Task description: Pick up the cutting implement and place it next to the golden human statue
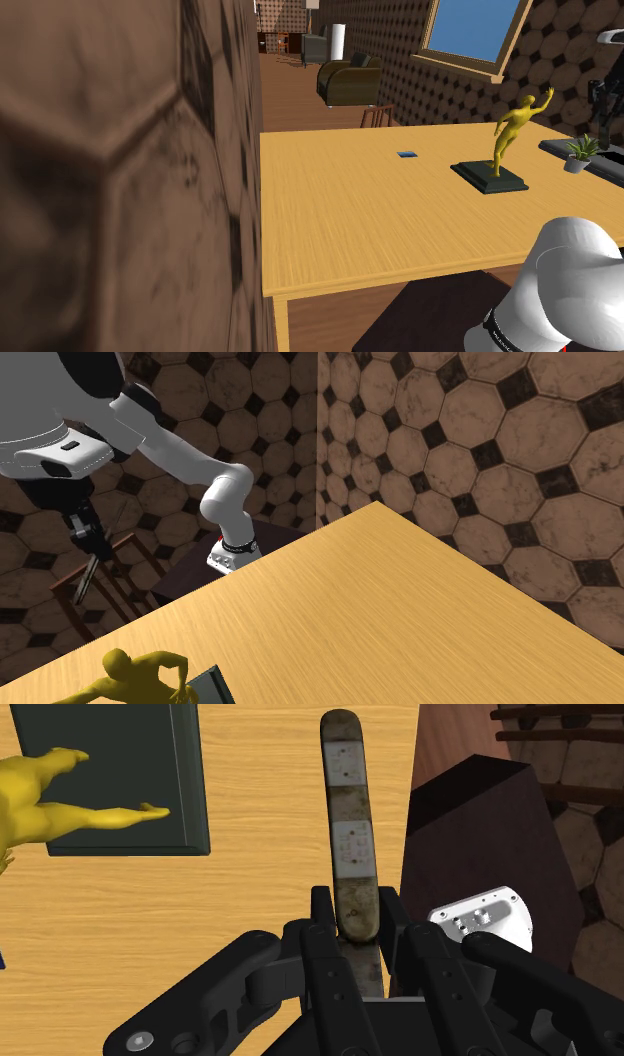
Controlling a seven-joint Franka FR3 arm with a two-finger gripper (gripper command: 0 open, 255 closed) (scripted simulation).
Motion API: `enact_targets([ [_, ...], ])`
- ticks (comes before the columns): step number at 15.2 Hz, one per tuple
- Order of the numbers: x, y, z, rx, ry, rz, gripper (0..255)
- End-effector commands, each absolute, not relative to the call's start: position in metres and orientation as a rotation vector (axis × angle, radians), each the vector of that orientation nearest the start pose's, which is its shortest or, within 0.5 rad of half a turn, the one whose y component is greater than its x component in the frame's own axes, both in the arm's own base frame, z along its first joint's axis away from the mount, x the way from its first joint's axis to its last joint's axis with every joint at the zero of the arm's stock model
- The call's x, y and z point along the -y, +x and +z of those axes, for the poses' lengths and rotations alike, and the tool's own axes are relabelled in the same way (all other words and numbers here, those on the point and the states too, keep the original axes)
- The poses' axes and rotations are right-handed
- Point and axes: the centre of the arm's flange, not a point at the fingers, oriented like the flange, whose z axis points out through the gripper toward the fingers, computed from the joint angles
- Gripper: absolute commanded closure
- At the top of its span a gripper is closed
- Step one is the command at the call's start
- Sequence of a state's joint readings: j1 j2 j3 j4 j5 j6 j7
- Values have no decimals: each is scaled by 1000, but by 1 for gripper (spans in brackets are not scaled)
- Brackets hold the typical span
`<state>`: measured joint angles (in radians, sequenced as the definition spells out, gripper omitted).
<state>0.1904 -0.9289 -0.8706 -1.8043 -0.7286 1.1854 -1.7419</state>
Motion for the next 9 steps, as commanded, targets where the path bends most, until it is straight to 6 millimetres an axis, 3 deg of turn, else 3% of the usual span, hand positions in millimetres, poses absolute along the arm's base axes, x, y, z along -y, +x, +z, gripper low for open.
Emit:
enact_targets([
  [1,428,71,643,1506,-2747,22,255],
  [9,428,71,601,1506,-2747,22,255],
])
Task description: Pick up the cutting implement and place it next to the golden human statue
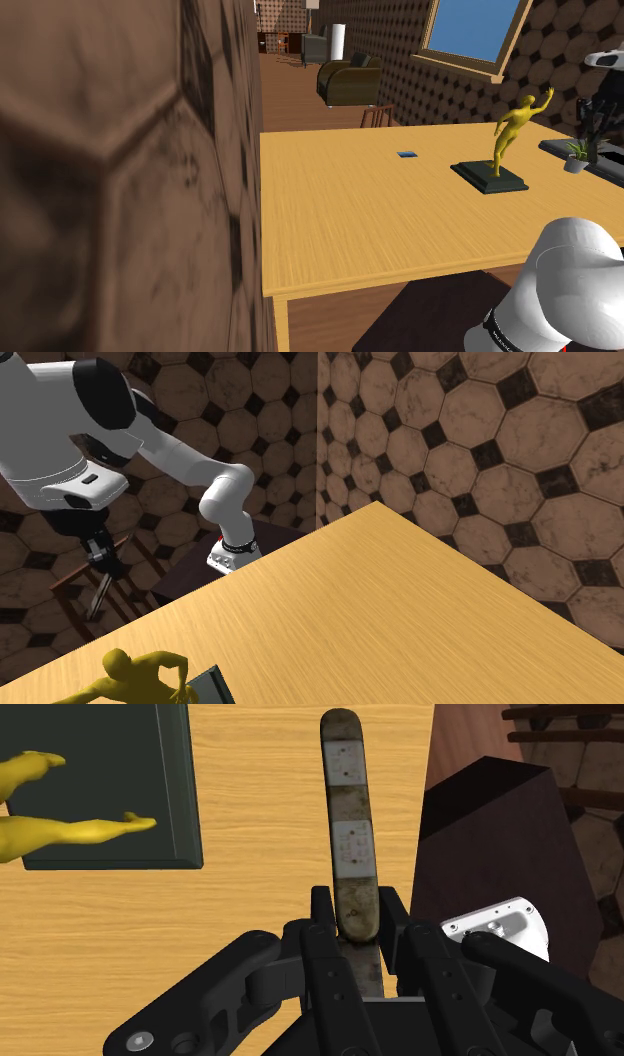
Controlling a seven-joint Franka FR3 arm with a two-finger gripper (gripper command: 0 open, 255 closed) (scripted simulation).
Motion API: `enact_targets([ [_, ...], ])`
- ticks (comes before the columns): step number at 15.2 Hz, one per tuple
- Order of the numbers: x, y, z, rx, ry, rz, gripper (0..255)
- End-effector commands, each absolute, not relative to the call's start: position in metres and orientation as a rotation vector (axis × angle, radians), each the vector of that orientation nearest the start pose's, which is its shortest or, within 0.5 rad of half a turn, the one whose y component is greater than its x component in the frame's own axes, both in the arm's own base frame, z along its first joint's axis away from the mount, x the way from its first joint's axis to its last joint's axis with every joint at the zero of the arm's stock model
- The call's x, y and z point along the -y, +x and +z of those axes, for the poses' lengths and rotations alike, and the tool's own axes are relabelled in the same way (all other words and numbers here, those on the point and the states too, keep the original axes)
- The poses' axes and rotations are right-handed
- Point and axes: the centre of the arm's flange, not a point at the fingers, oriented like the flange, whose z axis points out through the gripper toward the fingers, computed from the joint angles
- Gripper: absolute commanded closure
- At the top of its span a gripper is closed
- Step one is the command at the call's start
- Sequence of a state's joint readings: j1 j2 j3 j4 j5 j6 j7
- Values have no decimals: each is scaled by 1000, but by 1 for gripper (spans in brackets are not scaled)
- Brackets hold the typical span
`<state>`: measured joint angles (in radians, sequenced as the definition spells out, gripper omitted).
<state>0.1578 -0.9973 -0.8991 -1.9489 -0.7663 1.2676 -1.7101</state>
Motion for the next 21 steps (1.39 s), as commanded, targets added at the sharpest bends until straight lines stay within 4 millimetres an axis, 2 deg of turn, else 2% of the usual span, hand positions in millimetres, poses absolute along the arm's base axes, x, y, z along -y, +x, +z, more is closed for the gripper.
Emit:
enact_targets([
  [1,428,71,595,1506,-2747,22,255],
  [21,428,71,490,1506,-2747,22,255],
])
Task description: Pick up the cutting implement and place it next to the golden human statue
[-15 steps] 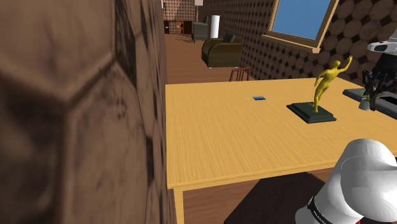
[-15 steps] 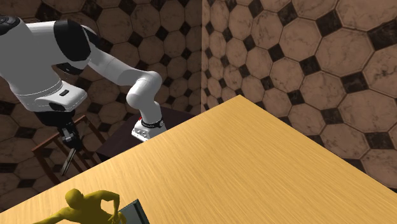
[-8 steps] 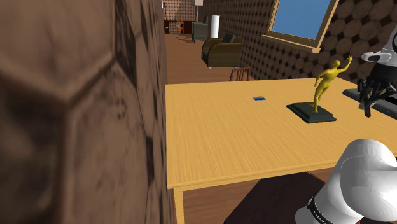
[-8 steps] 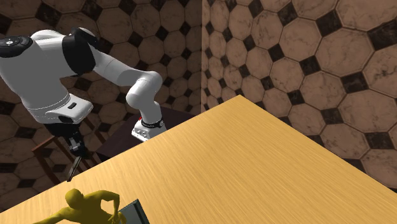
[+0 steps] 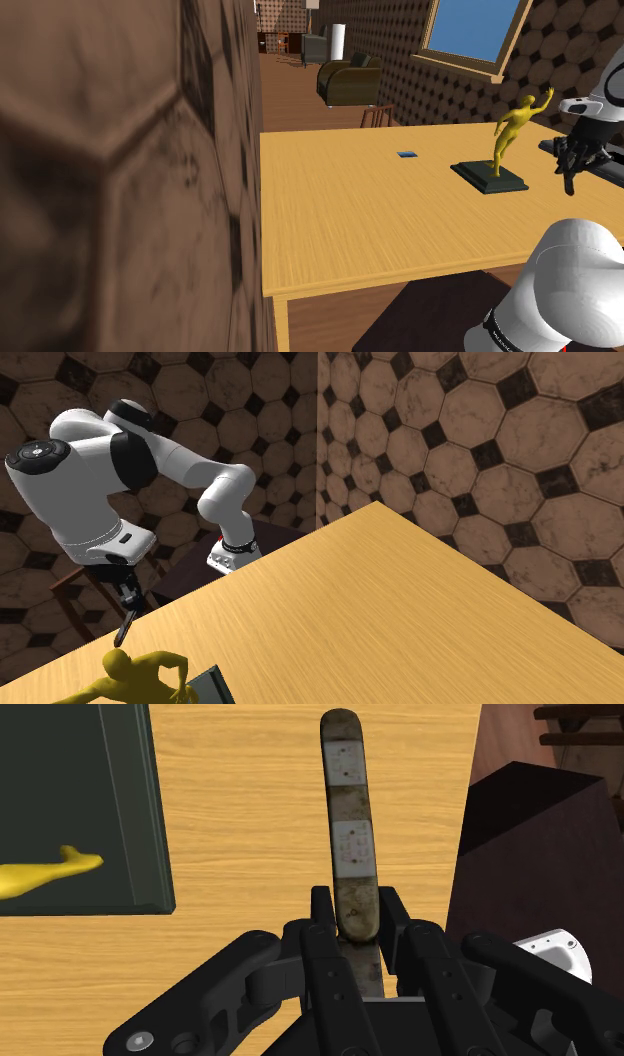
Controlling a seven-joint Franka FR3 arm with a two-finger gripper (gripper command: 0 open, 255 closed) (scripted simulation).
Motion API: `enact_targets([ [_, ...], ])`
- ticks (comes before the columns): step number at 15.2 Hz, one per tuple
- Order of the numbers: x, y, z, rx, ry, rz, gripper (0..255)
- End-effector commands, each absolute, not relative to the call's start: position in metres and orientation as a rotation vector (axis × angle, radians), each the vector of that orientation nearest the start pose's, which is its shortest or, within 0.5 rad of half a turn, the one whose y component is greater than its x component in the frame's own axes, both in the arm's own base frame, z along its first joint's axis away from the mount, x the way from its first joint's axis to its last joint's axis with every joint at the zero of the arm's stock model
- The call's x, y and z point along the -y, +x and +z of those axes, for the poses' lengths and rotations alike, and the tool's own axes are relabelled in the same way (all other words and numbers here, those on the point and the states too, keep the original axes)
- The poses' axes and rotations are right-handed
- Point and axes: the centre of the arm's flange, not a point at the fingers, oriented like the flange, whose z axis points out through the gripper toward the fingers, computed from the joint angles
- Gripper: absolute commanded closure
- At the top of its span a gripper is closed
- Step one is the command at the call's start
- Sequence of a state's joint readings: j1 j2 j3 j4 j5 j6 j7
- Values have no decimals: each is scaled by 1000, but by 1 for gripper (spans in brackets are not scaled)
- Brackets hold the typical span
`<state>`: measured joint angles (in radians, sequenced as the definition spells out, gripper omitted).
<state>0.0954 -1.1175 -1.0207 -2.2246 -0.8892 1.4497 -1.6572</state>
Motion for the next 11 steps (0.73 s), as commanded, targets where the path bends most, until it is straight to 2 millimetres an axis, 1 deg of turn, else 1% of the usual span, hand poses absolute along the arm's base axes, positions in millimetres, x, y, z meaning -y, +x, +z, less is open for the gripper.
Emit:
enact_targets([
  [1,428,71,485,1506,-2747,22,255],
  [11,428,71,432,1506,-2747,22,255],
])
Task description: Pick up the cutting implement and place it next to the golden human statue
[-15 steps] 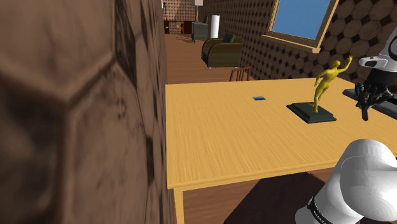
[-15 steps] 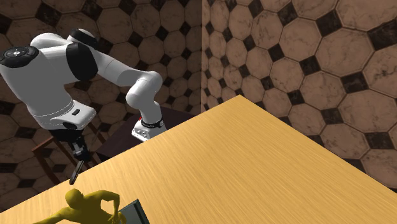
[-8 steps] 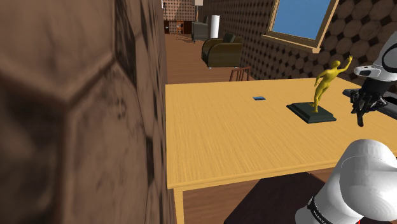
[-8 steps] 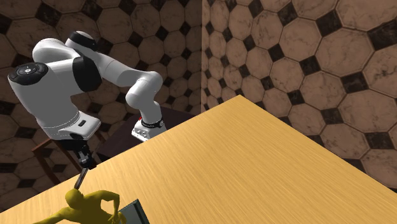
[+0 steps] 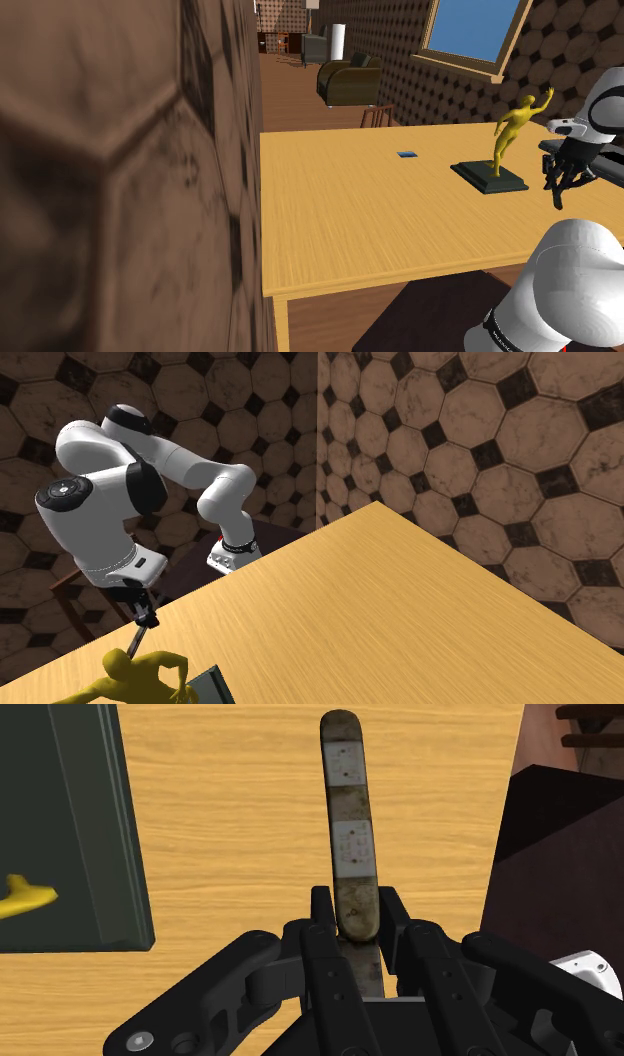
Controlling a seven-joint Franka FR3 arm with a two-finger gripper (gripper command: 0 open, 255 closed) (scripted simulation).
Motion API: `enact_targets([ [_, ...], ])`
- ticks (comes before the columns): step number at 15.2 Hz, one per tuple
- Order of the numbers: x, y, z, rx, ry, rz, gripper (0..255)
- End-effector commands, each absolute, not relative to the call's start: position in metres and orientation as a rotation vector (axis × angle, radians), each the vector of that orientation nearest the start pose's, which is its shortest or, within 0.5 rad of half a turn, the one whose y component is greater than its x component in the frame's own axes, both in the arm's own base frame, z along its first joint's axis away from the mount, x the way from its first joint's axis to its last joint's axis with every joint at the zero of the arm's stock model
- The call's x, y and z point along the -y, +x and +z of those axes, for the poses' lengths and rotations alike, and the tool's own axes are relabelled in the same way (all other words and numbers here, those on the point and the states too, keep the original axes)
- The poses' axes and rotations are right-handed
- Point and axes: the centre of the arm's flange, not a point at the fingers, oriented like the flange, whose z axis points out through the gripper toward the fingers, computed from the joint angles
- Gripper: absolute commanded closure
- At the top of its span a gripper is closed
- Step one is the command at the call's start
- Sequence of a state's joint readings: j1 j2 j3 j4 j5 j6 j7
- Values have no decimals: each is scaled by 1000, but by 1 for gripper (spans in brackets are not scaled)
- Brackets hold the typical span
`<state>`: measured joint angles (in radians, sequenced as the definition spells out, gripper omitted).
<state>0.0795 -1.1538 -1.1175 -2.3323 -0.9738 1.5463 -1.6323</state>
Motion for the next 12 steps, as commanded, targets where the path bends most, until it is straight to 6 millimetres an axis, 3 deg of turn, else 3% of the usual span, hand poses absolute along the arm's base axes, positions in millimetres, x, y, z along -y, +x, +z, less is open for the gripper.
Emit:
enact_targets([
  [1,428,71,426,1506,-2747,22,255],
  [12,428,71,368,1506,-2747,22,255],
])
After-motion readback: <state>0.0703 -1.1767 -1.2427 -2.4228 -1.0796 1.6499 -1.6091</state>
